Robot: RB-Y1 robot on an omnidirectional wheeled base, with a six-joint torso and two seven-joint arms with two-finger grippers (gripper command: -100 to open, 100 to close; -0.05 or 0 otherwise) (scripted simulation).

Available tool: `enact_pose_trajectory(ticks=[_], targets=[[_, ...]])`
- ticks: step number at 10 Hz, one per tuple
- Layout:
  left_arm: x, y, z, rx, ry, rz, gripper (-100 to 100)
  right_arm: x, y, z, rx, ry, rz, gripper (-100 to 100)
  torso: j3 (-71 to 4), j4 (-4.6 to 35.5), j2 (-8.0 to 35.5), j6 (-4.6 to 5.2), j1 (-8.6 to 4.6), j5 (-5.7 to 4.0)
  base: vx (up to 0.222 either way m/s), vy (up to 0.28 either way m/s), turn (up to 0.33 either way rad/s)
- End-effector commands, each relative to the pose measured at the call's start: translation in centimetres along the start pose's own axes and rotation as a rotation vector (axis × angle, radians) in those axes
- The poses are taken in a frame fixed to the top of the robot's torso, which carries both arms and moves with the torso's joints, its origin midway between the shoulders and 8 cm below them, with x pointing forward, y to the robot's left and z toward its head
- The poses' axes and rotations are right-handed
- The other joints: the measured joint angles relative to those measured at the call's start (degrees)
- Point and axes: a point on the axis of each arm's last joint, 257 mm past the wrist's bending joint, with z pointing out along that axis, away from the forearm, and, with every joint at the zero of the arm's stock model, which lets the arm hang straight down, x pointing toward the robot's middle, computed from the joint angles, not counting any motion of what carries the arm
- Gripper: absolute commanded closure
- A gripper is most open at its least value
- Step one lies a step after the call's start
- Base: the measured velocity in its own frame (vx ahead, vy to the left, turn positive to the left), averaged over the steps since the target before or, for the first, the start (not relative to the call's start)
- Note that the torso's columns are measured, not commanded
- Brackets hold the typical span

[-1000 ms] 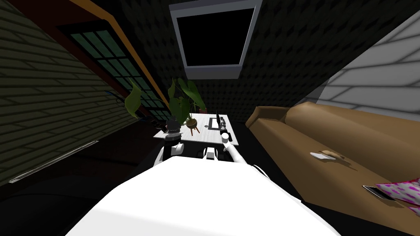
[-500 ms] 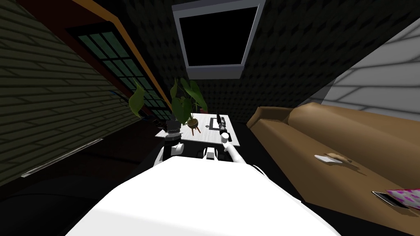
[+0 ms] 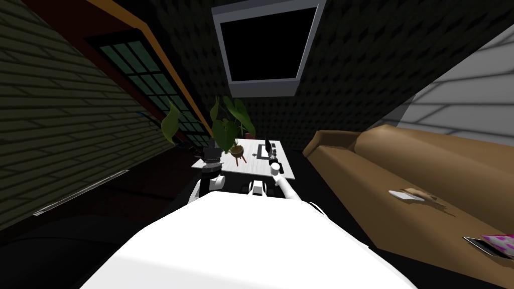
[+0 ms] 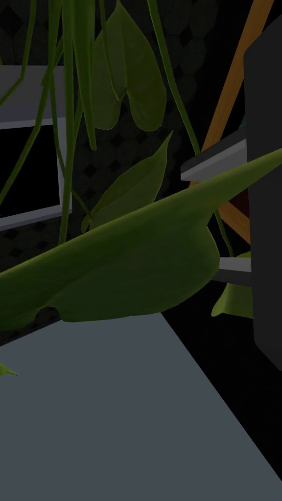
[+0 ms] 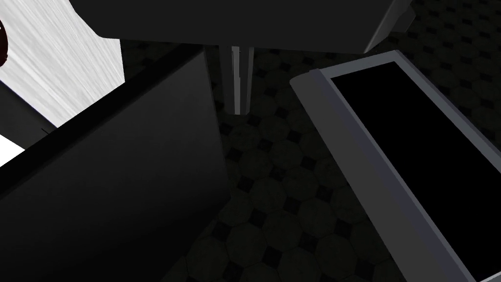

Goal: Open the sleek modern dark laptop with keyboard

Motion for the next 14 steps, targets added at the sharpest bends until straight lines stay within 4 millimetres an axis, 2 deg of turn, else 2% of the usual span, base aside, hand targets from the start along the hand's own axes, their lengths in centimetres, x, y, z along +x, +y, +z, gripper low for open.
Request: enact_pose_trajectory(ticks=[1, 3, 4, 5, 14], targets=[[0.0, 0.0, 0.0, 0.000, 0.000, 0.000, 0, 0.7, 0.4, 0.0, 0.003, 0.008, -0.114, 100, -0.01, 0.00, -0.01, 0.01, -0.08, -0.01, 0.004, 0.111, 0.018], [0.0, 0.0, 0.0, 0.000, 0.000, 0.000, 0, 1.1, 0.7, -0.1, 0.005, 0.013, -0.193, 100, 0.02, 0.01, 0.03, 0.02, -0.35, -0.10, -0.001, 0.100, 0.014], [0.0, 0.0, 0.0, 0.000, 0.000, 0.000, 0, 1.0, 0.6, -0.1, 0.004, 0.011, -0.160, 100, 0.01, 0.01, 0.02, 0.02, -0.34, -0.09, 0.001, 0.048, 0.001], [0.0, 0.0, 0.0, 0.000, 0.000, 0.000, 0, 1.6, 0.8, -0.1, 0.010, 0.024, -0.175, -100, 0.01, 0.01, 0.01, 0.03, -0.47, -0.12, -0.034, 0.005, 0.102], [0.0, 0.0, 0.0, 0.000, 0.000, 0.000, 0, 5.6, 1.4, -0.7, 0.061, 0.107, -0.172, -100, 0.02, 0.01, 0.03, 0.01, -0.28, -0.08, -0.042, -0.004, 0.126]])
